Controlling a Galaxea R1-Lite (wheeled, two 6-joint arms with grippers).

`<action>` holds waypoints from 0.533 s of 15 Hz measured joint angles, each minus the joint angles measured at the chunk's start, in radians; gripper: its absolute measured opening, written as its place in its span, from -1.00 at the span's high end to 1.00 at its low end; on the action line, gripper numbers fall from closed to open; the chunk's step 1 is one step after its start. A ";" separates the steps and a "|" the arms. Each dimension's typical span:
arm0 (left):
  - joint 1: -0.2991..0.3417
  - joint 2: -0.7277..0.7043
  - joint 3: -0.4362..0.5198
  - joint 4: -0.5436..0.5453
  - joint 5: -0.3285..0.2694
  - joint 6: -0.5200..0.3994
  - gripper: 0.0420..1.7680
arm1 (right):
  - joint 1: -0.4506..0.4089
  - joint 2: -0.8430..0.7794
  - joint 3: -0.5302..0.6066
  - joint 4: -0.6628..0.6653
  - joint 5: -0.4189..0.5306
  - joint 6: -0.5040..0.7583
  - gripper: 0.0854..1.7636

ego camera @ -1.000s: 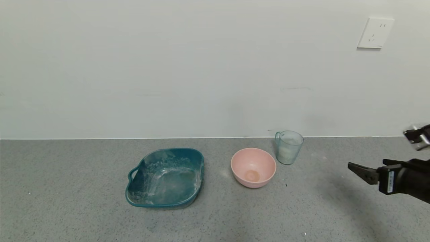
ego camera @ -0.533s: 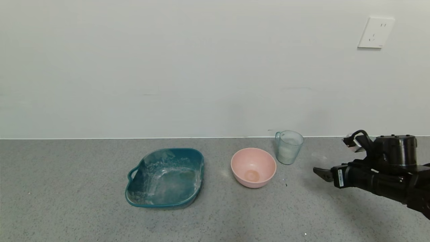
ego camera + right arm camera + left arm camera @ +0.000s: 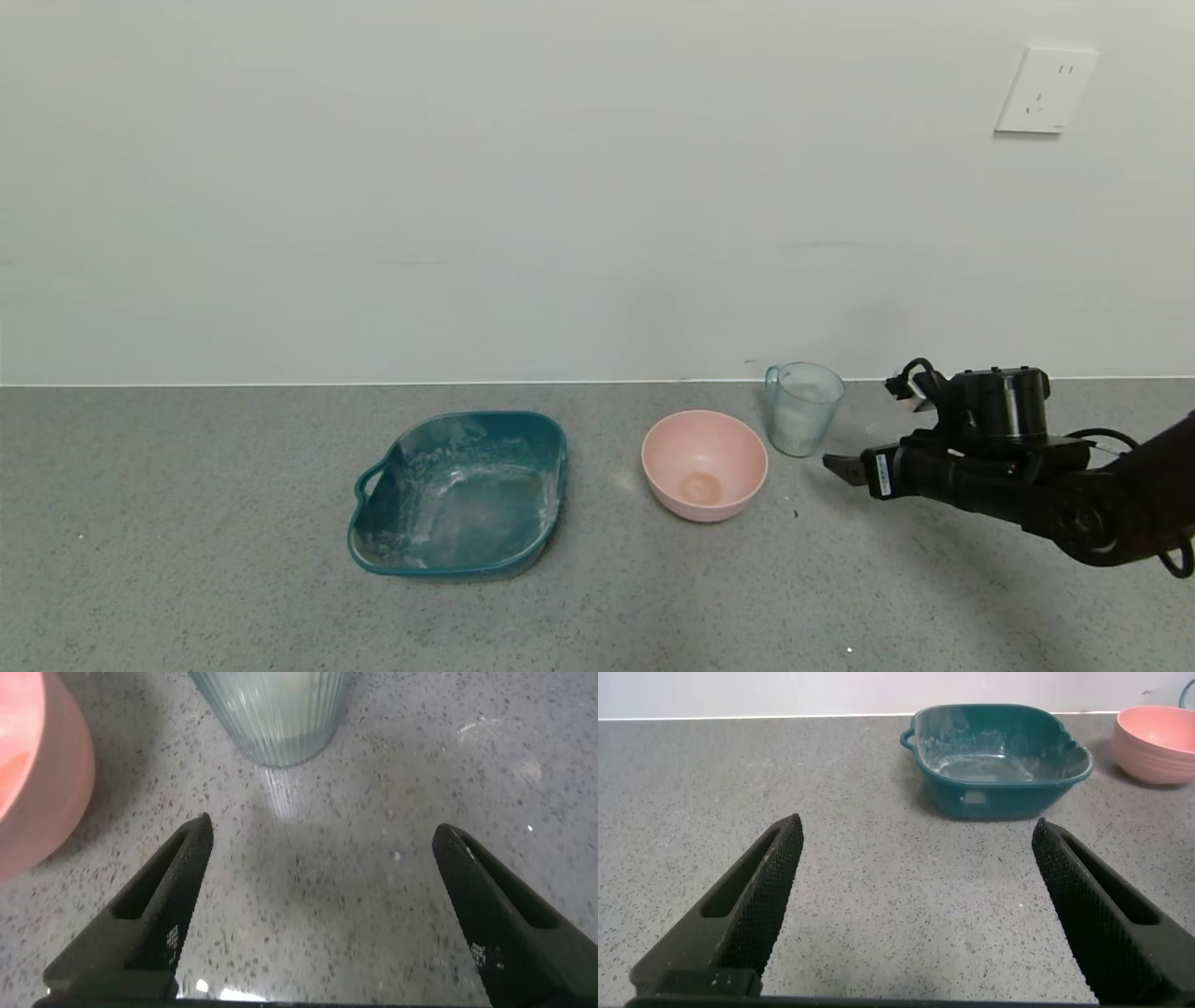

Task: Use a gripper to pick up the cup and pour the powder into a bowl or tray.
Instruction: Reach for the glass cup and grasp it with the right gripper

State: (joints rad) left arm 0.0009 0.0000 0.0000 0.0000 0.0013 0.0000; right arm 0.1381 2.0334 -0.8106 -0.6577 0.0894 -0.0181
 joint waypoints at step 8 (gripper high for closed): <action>0.000 0.000 0.000 0.000 0.000 0.000 -1.00 | 0.033 0.147 -0.090 -0.150 0.040 -0.003 -0.94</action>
State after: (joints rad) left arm 0.0013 0.0000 0.0000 0.0004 0.0009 0.0000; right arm 0.1711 2.1806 -0.9011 -0.8072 0.1289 -0.0211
